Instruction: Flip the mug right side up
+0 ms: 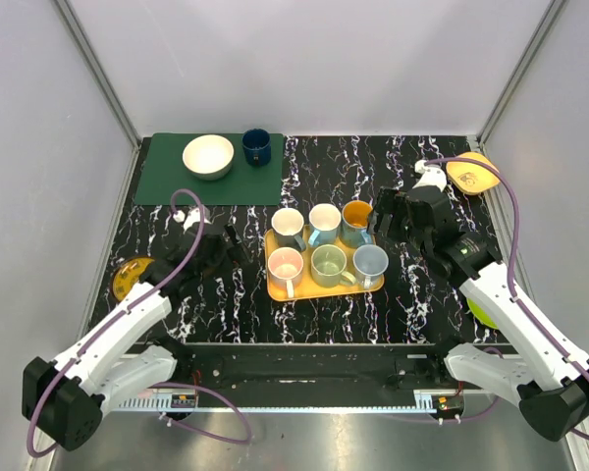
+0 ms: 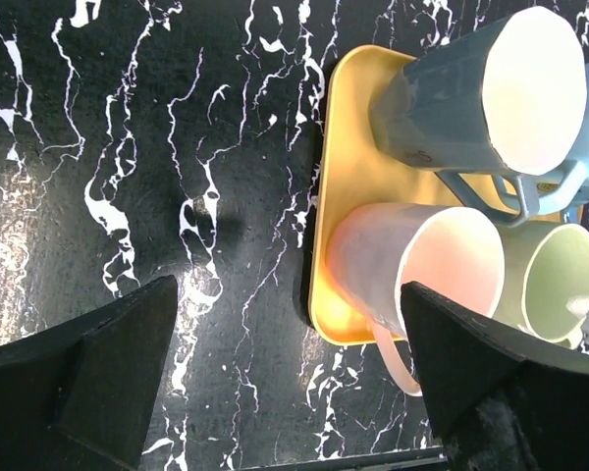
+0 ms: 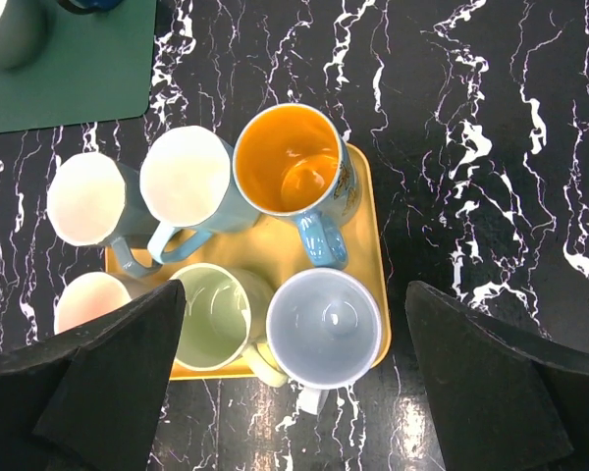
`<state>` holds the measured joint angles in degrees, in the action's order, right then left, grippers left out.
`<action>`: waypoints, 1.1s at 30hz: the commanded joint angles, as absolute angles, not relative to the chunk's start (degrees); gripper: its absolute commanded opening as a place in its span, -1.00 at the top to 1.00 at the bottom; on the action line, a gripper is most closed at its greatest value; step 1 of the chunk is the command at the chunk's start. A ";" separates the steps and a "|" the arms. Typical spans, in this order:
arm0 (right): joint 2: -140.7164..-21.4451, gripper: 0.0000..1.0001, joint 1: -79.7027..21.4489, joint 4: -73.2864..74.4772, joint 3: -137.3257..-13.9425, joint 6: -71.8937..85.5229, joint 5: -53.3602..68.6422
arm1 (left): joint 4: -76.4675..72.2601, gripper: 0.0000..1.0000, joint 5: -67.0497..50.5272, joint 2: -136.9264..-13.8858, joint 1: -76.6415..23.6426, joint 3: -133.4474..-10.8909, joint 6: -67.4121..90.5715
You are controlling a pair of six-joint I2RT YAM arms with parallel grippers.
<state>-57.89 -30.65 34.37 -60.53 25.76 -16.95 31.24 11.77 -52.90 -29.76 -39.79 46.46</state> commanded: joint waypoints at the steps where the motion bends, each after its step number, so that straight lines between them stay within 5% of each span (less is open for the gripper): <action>1: -57.83 -1.00 -31.11 36.47 -62.40 24.44 -17.75 | 28.83 -0.98 9.76 -50.19 -30.67 -39.20 47.29; 7: -57.04 -0.99 -31.20 37.97 -60.47 23.82 -19.16 | 31.19 -0.98 23.26 -48.07 -45.59 -37.87 58.33; 11: -55.73 -0.99 -31.29 36.48 -58.54 24.87 -18.90 | 44.44 -0.98 37.07 -57.38 -56.76 -41.75 81.26; 13: -55.46 -1.00 -31.20 36.30 -58.45 24.96 -18.81 | 43.69 -0.98 35.08 -58.62 -58.27 -41.05 86.63; 16: -54.50 -0.99 -31.29 35.95 -58.19 24.61 -19.07 | 38.25 -0.98 29.81 -60.46 -58.27 -41.39 79.59; 23: -51.60 -1.00 -31.29 35.25 -56.34 25.13 -17.58 | 38.23 -0.98 42.18 -63.89 -67.32 -48.86 74.89; 33: -51.24 -1.00 -31.38 34.98 -55.11 26.02 -15.73 | 43.15 -0.67 41.05 -78.66 -67.59 -57.92 73.12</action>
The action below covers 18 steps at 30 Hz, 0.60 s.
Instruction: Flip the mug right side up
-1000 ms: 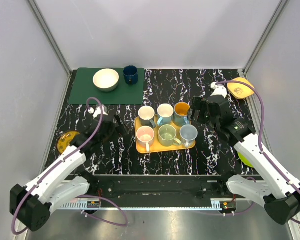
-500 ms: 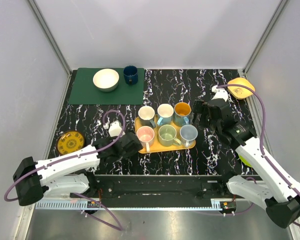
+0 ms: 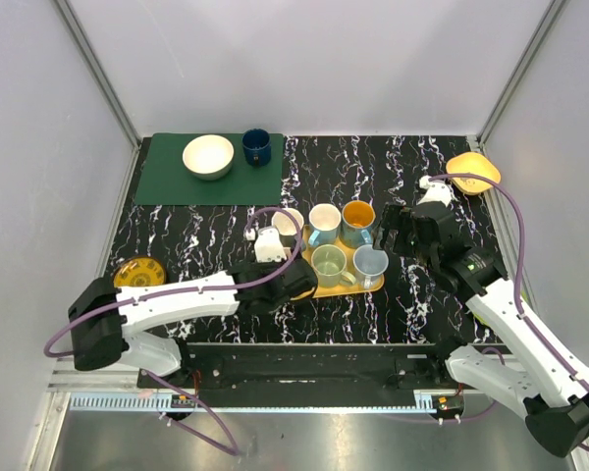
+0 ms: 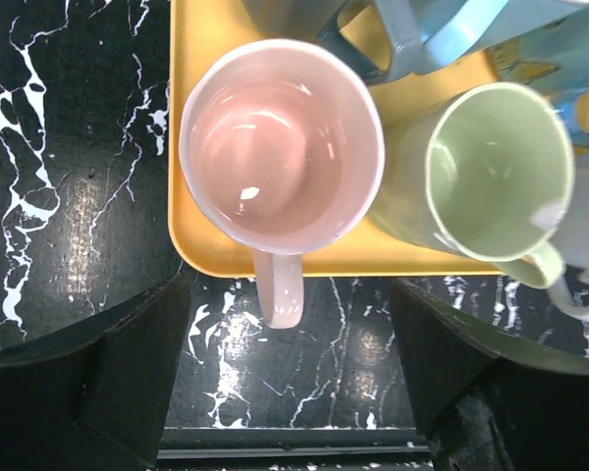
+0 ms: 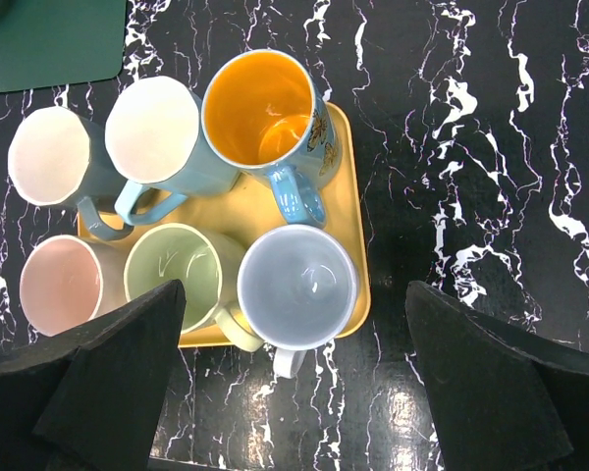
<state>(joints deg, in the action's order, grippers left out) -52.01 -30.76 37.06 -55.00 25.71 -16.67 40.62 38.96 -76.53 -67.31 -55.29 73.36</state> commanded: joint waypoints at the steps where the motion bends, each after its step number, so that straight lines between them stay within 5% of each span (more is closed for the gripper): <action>1: -51.15 -0.99 -31.38 34.98 -55.02 26.10 -15.73 | 43.24 -0.65 41.13 -79.36 -67.50 -58.09 72.95; 18: -49.57 -0.99 -31.55 35.07 -54.76 26.10 -14.59 | 39.38 -0.27 36.13 -86.22 -62.23 -58.62 69.79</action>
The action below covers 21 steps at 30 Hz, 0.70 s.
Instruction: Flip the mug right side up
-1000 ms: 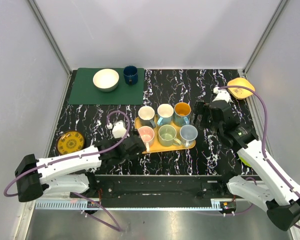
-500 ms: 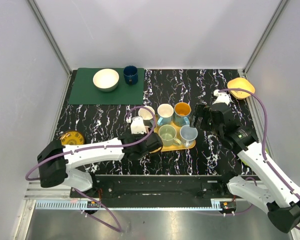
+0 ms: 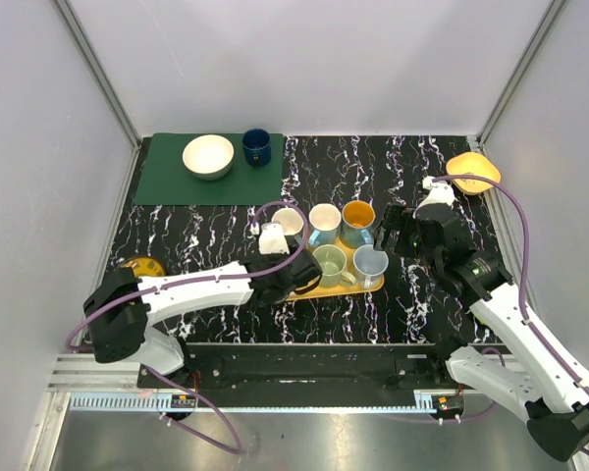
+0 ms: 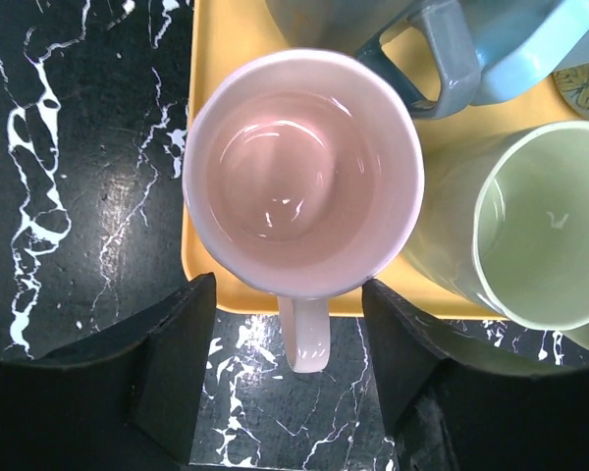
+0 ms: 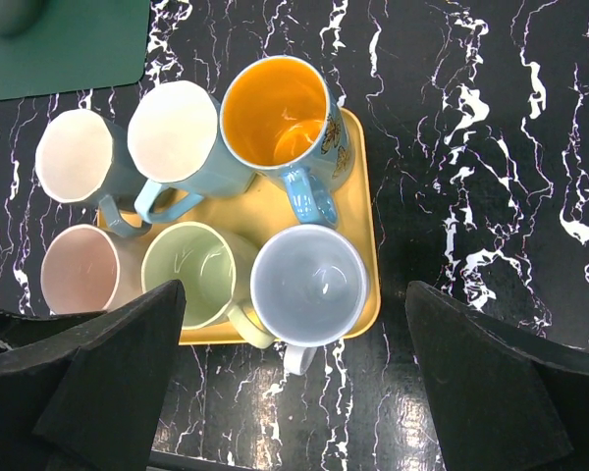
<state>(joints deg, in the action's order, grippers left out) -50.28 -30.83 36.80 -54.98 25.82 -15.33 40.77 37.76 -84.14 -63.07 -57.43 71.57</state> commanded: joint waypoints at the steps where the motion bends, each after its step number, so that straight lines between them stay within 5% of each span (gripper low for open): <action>1: -49.66 -1.00 -31.55 35.07 -54.67 26.10 -14.42 | 39.03 -0.25 36.04 -86.48 -62.23 -58.71 69.35; 13: -49.75 -1.00 -31.73 34.28 -53.70 26.10 -14.15 | 36.48 -0.20 34.01 -87.45 -61.52 -57.74 67.41; 21: -49.57 -1.00 -31.64 34.36 -53.44 26.02 -14.33 | 35.69 0.15 32.87 -88.07 -61.00 -57.04 67.59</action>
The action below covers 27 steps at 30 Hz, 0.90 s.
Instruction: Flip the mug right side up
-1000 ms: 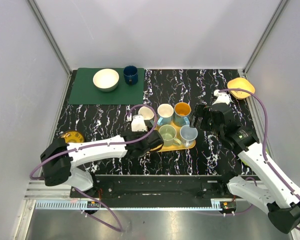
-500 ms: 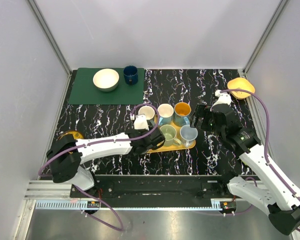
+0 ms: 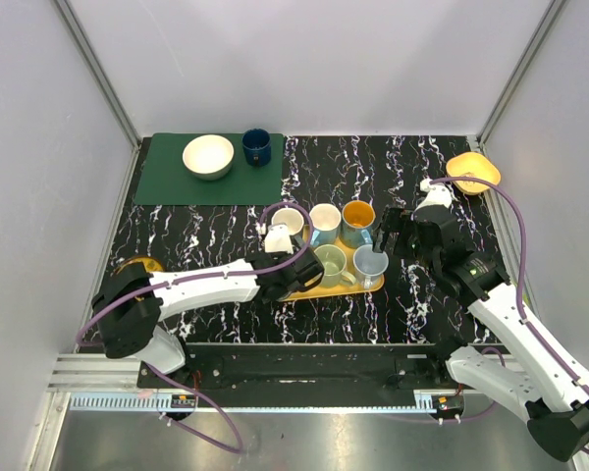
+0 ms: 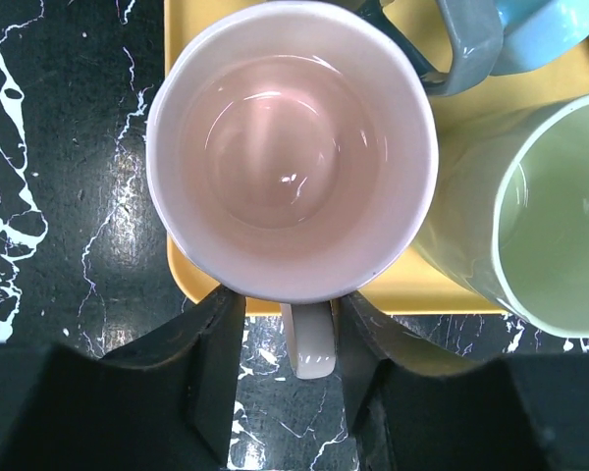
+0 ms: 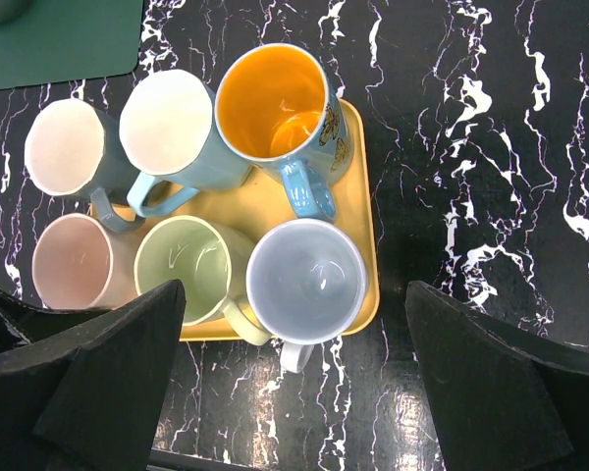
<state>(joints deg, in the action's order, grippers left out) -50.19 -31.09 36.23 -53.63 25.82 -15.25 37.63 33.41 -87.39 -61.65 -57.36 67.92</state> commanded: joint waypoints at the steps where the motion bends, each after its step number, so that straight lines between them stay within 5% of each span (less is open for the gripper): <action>1: -49.57 -0.99 -31.73 34.28 -53.44 26.10 -14.33 | 35.68 0.18 32.61 -88.07 -60.91 -56.78 67.59; 8: -49.57 -0.99 -31.73 34.36 -53.09 26.19 -14.41 | 35.42 0.49 32.43 -87.80 -60.73 -56.51 67.41; 12: -49.66 -1.00 -31.73 34.37 -53.17 26.28 -14.33 | 35.59 1.00 32.17 -87.36 -60.64 -56.16 67.67; 19: -49.66 -0.99 -31.73 34.19 -53.17 26.45 -13.10 | 34.46 1.00 33.66 -81.75 -60.99 -53.97 66.19; 27: -50.36 -1.00 -31.73 32.96 -54.75 27.51 -7.39 | 31.55 1.00 35.33 -62.06 -61.61 -49.83 59.34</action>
